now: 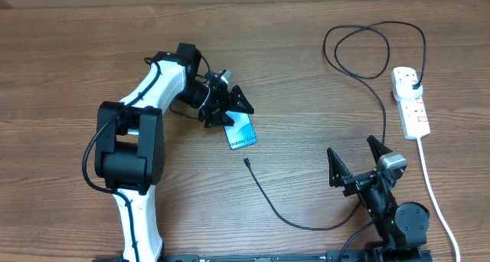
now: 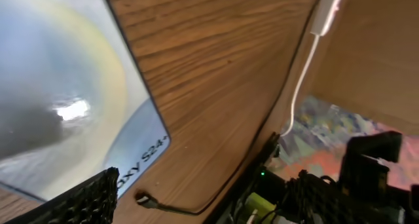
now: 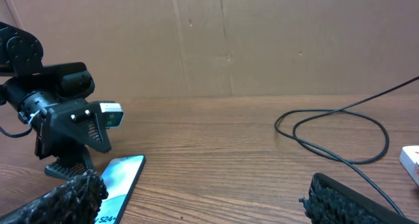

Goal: Plug charger to phone and switch on socket

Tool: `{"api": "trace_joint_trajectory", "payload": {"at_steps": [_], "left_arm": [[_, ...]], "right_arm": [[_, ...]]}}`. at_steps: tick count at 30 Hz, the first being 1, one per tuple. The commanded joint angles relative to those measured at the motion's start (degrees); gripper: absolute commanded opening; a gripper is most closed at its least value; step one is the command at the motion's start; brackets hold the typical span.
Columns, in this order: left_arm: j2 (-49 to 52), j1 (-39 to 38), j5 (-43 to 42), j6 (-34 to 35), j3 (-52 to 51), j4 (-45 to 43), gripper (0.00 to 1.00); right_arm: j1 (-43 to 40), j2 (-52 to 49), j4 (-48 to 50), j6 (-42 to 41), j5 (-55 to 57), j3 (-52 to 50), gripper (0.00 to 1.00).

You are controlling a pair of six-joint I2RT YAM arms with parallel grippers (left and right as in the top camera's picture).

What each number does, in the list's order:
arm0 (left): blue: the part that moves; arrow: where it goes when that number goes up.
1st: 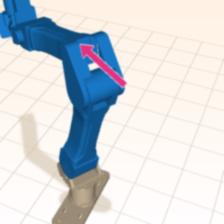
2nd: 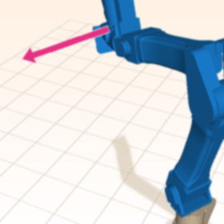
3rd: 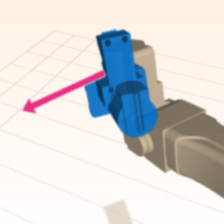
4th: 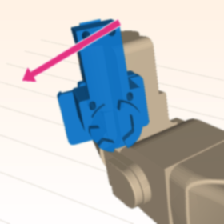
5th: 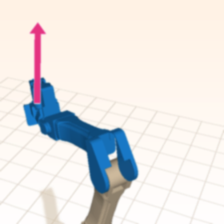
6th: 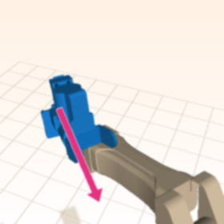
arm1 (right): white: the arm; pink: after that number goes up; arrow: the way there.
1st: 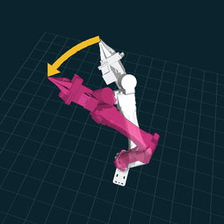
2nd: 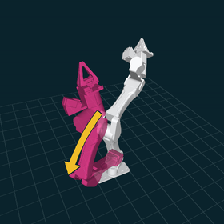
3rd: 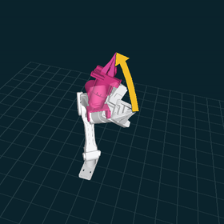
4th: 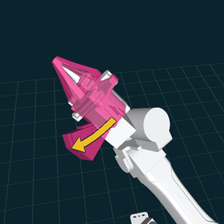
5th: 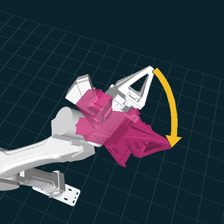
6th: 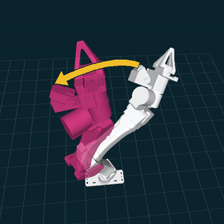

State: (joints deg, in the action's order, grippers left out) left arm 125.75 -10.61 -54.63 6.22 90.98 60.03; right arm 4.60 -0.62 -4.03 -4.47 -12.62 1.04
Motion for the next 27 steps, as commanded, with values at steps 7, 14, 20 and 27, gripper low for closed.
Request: {"api": "trace_joint_trajectory", "payload": {"at_steps": [7, 14, 20, 27], "left_arm": [[0.6, 0.1, -9.9, -3.5, -0.5, -0.1, 0.9], [0.6, 0.1, -9.9, -3.5, -0.5, -0.1, 0.9], [0.6, 0.1, -9.9, -3.6, -0.5, -0.1, 0.9], [0.6, 0.1, -10.0, -3.5, -0.5, 0.0, 0.91]], "right_arm": [[0.2, 0.5, 0.3, 0.0, 0.5, -0.6, 1.0], [0.2, 0.5, 0.3, 0.0, 0.5, -0.6, 1.0], [0.2, 0.5, 0.3, 0.0, 0.5, -0.6, 1.0], [0.2, 0.5, 0.3, 0.0, 0.5, -0.6, 1.0]]}}
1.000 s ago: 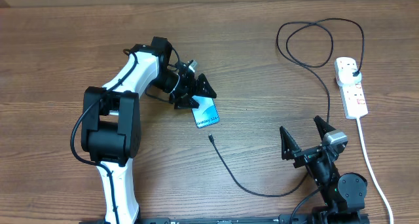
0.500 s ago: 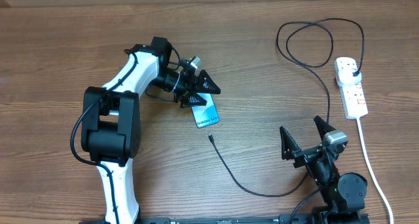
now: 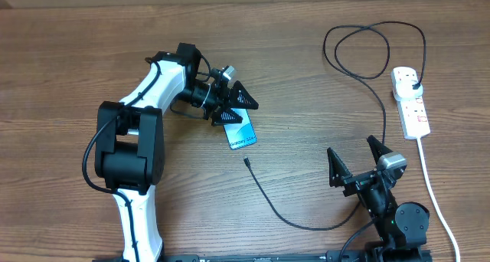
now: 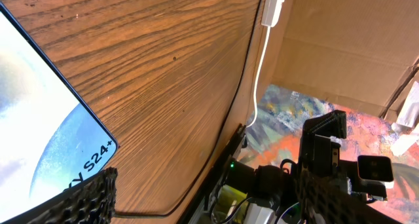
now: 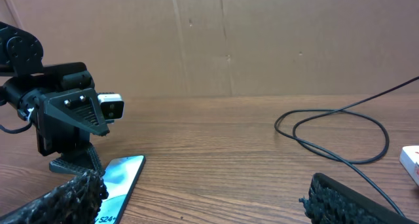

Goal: Plug charger to phone and switch on socket

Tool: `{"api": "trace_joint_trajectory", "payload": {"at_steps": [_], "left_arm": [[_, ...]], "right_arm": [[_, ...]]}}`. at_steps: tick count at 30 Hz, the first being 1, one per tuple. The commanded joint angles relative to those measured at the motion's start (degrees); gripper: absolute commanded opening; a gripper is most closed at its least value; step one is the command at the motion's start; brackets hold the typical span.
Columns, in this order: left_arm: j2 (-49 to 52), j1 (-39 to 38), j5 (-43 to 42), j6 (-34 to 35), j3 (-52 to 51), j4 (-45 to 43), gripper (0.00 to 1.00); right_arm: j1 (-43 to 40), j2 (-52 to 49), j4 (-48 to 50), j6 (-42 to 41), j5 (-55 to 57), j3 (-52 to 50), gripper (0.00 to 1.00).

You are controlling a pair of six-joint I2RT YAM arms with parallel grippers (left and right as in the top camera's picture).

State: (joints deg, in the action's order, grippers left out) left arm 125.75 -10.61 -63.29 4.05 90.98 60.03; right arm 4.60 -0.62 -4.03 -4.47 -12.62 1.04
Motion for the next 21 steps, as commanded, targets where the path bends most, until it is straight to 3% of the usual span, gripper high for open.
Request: {"api": "trace_joint_trajectory", "payload": {"at_steps": [1, 21], "left_arm": [[0.6, 0.1, -1.3, -1.4, -0.5, 0.1, 0.91], [0.6, 0.1, -1.3, -1.4, -0.5, 0.2, 0.91]], "right_arm": [[0.2, 0.5, 0.3, 0.0, 0.5, -0.6, 1.0], [0.2, 0.5, 0.3, 0.0, 0.5, -0.6, 1.0]]}}
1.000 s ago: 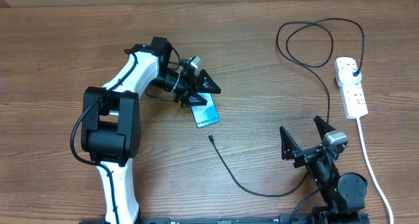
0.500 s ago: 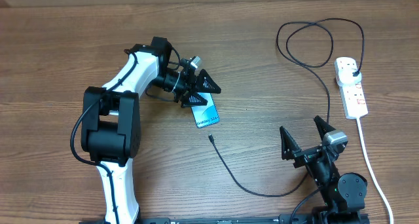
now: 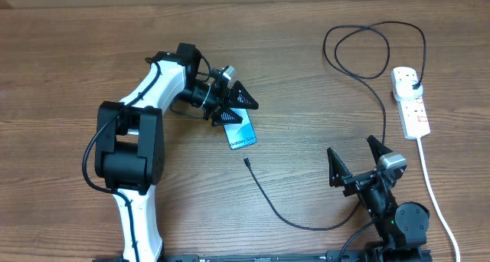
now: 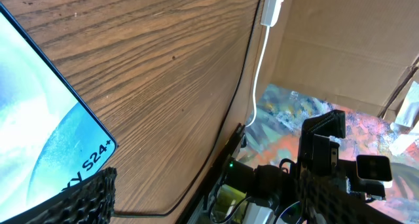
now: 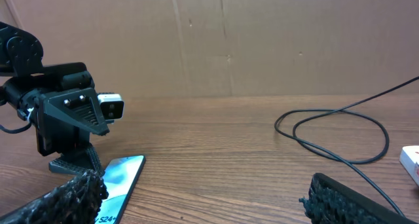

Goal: Plug charger to phone and switch on socket

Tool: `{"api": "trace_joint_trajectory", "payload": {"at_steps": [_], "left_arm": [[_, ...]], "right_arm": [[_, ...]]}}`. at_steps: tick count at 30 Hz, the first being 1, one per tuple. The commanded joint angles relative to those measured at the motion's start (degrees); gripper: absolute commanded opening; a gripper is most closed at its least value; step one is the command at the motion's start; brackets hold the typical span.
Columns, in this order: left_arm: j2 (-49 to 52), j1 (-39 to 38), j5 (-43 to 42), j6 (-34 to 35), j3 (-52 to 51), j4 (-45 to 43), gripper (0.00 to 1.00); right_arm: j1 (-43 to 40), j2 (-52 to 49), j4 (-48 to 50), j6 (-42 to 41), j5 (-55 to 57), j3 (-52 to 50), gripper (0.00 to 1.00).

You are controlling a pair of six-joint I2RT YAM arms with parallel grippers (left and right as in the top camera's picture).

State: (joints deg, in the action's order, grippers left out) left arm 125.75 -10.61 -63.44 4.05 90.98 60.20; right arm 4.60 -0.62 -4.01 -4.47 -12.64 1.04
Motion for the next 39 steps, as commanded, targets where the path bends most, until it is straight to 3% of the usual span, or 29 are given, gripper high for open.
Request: {"api": "trace_joint_trajectory", "payload": {"at_steps": [1, 39], "left_arm": [[0.6, 0.1, -1.2, -1.4, -0.5, 0.0, 0.91], [0.6, 1.0, -3.7, -2.0, -0.5, 0.4, 0.92]], "right_arm": [[0.2, 0.5, 0.3, 0.0, 0.5, -0.6, 1.0], [0.2, 0.5, 0.3, 0.0, 0.5, -0.6, 1.0]]}}
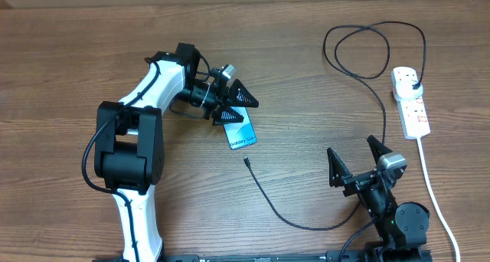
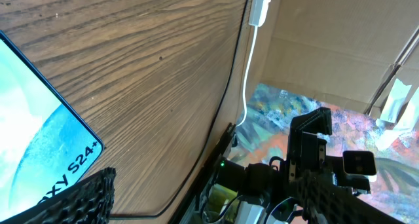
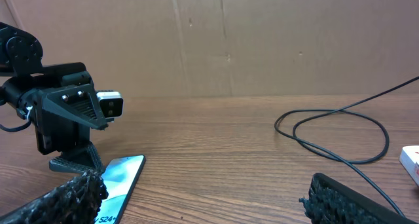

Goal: Plug charger to phone and switch on socket

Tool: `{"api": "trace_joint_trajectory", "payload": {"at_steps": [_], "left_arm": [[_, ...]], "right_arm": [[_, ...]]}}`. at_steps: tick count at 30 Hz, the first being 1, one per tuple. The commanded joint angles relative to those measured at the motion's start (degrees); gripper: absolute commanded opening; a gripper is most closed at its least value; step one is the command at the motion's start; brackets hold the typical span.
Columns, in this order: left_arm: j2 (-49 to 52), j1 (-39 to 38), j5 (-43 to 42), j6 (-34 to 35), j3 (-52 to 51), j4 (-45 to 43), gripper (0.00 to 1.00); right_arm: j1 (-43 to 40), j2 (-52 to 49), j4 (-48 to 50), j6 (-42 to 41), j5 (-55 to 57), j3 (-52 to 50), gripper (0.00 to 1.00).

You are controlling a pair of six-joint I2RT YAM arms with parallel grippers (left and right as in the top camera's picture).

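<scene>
The phone (image 1: 242,133) lies face up mid-table with its blue screen lit, and it also shows in the left wrist view (image 2: 36,142) and the right wrist view (image 3: 122,174). My left gripper (image 1: 236,107) is open at the phone's far end. One of its fingers is low by the table and the other is raised. The black charger cable (image 1: 285,213) ends in a free plug (image 1: 246,162) just below the phone. It loops back to the white socket strip (image 1: 410,103). My right gripper (image 1: 357,161) stands open near the front edge, holding nothing.
The cable makes a large loop (image 1: 373,47) at the back right. A white lead (image 1: 433,191) runs from the strip toward the front edge. A cardboard wall (image 3: 262,40) stands behind the table.
My left gripper has tipped a little. In its wrist view the phone sits lower and further left, and more of the room shows. The phone, cable and right arm are unchanged.
At first my left gripper was open, low and close over the phone's upper end. By 2.0 s ago it had shifted slightly right and tilted up. It has stayed there with only small tilts. The phone, plug and right gripper have kept their places.
</scene>
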State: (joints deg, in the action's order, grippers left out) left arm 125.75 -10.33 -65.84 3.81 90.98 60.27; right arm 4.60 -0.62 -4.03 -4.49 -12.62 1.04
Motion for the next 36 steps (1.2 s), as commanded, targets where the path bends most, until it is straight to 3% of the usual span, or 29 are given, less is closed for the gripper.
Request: {"api": "trace_joint_trajectory", "payload": {"at_steps": [1, 14, 25, 36], "left_arm": [[0.6, 0.7, -1.4, -1.7, -0.5, 0.5, 0.92], [0.6, 2.3, -7.7, -2.3, -0.5, 2.6, 0.91], [0.6, 2.6, -14.8, -8.6, -0.5, 5.9, 0.91], [0.6, 2.6, -15.5, -11.6, -0.5, 7.4, 0.91]], "right_arm": [[0.2, 0.5, 0.3, 0.1, 0.5, -0.6, 1.0], [0.2, 0.5, 0.3, 0.1, 0.5, -0.6, 1.0], [0.2, 0.5, 0.3, 0.1, 0.5, -0.6, 1.0], [0.2, 0.5, 0.3, 0.1, 0.5, -0.6, 1.0]]}}
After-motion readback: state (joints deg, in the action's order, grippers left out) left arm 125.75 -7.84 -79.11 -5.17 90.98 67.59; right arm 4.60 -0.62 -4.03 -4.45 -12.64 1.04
